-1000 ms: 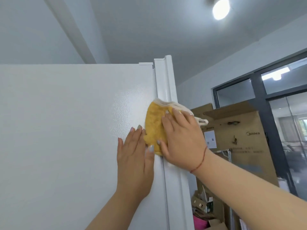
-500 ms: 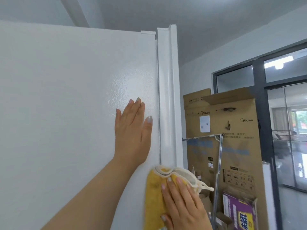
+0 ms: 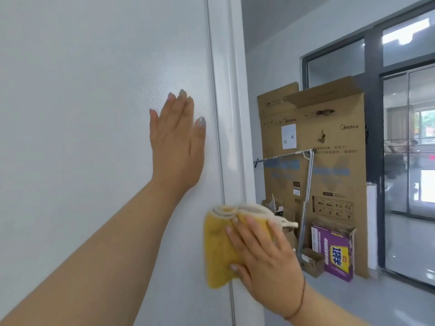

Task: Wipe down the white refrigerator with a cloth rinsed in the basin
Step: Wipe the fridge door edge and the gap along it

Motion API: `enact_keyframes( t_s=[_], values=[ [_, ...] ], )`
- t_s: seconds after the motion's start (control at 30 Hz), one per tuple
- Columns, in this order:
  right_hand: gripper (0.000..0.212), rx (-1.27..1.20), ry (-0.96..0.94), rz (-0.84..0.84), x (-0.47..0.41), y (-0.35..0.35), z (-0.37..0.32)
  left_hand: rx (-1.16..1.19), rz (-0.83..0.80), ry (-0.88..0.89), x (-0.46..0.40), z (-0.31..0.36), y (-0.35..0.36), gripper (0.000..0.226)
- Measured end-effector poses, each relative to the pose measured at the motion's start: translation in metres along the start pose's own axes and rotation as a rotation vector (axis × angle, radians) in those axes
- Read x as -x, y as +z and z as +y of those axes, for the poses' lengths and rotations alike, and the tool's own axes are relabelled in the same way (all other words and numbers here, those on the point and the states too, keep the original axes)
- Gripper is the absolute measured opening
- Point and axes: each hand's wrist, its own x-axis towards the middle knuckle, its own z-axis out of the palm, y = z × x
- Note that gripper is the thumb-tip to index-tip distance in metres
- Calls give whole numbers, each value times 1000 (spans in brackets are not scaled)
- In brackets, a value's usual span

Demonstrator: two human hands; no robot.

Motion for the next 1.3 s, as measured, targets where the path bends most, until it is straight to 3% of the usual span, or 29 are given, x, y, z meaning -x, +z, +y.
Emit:
enact_keyframes(
  t_s=[0.17,0.3,0.4,0.77,0.93,1.1,1.3],
  values=[
    [60,-76,85,-1,-87,-17,34,-26,1,-9,-1,1,-1,63],
    [58,-46,105,41,-74,-2,24,-44,-30,-3,-6,-2,-3,59],
    [57,-54,98,29,-40,7,6,-68,-59,18,0,-2,-7,65],
    [54,-125,127,-79,93,17,-70,25,-130,1,136,17,10,52],
    [61,-112,115,-195,148,18,-101,20,-133,52,170,15,16,47],
    [61,-84,84,-195,181,25,-116,25,-160,76,195,11,26,46],
    [69,-56,-133,-355,256,35,-134,18,-84,118,218,11,29,44]
  ],
)
